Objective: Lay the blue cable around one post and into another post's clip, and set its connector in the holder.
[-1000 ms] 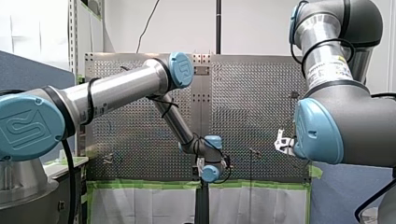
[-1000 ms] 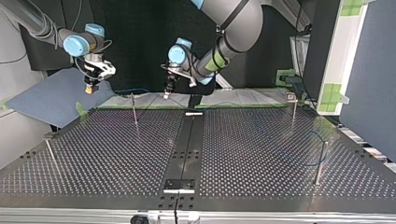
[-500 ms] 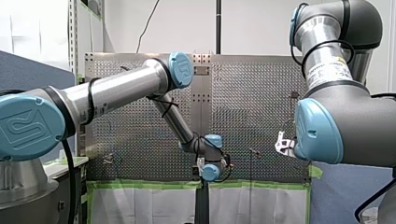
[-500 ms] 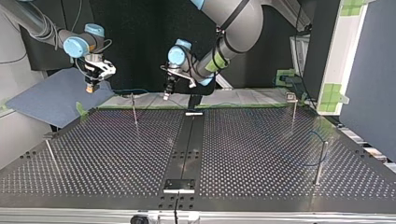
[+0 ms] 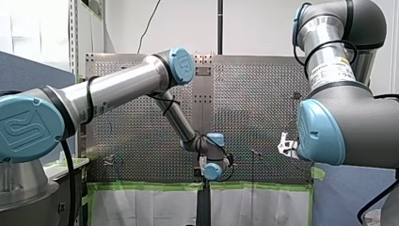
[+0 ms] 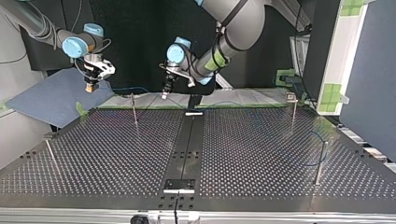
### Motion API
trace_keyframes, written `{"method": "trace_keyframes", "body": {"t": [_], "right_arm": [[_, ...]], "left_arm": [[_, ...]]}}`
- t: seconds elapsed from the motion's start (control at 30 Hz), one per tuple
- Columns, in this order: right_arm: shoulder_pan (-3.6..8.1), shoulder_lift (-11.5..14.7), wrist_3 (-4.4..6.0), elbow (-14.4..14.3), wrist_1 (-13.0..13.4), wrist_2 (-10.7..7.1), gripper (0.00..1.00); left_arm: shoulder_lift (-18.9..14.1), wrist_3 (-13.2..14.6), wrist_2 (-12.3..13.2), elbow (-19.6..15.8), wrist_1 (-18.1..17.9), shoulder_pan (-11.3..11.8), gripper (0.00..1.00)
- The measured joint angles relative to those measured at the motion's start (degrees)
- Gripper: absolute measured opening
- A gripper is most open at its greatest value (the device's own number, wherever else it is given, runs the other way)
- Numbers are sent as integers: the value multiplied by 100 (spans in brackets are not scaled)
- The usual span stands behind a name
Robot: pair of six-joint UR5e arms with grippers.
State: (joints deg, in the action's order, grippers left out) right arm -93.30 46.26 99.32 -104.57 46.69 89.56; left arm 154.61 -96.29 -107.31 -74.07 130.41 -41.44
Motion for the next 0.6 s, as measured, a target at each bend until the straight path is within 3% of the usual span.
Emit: {"method": "trace_keyframes", "body": {"t": [0.6], "right_arm": [[-3,6,14,26,14,-19,0]], "left_arm": [[-94,-72,4,-149,-41,100,1]]}}
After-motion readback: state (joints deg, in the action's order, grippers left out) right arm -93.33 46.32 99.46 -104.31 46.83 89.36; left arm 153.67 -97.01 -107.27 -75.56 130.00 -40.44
